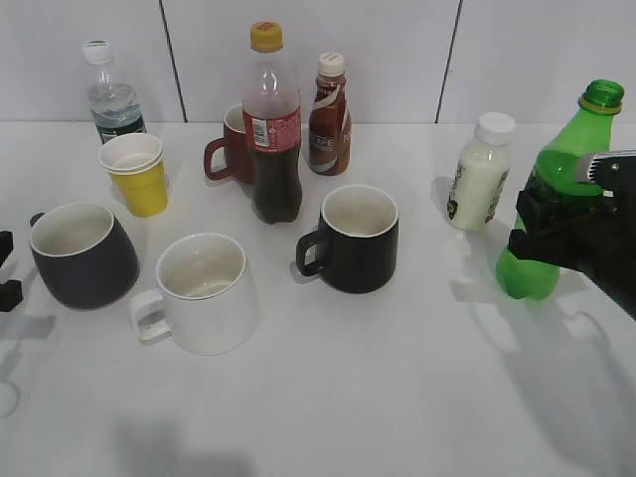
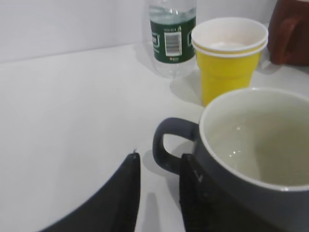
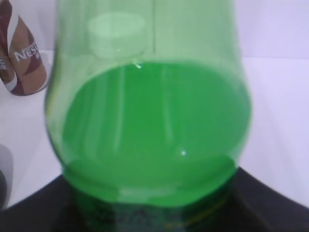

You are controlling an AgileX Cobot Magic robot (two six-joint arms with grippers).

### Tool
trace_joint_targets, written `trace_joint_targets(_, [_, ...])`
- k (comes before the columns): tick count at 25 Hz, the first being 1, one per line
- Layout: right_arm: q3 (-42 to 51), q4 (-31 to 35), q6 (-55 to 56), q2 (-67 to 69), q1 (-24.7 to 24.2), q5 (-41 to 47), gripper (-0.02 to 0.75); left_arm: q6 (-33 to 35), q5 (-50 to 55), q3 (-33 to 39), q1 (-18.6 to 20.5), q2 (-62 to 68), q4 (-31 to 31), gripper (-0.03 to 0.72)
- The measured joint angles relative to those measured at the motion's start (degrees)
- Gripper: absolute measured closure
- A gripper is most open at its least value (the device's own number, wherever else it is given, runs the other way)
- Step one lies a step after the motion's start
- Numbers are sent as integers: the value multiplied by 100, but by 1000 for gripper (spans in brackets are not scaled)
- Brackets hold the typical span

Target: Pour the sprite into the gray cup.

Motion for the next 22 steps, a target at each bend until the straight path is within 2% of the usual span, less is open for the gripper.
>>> trace_joint_targets(2, [26, -11, 0, 0, 0, -33, 320, 0, 21, 0, 0, -40, 0, 461])
trace_joint_targets(5, [26, -25, -32, 0, 0, -49, 186, -20, 65, -1, 0, -78, 0, 461])
trace_joint_targets(7, [32, -31, -83, -44, 0, -171, 127, -65, 77, -1, 0, -197, 0, 461])
trace_joint_targets(10, [19, -63, -231, -317, 0, -213, 108, -154, 119, -6, 0, -492, 0, 461])
trace_joint_targets(13, [-130, -74, -361, -893, 0, 140, 108, -272, 517, -115, 0, -1048, 0, 461])
trace_joint_targets(16, [-525, -74, -686, -1741, 0, 1026, 108, -375, 1815, -487, -32, -1948, 0, 457])
trace_joint_targets(22, [-1727, -146, -836, -3550, 0, 4133, 119, -1131, 5812, -1725, -248, -3877, -45, 446])
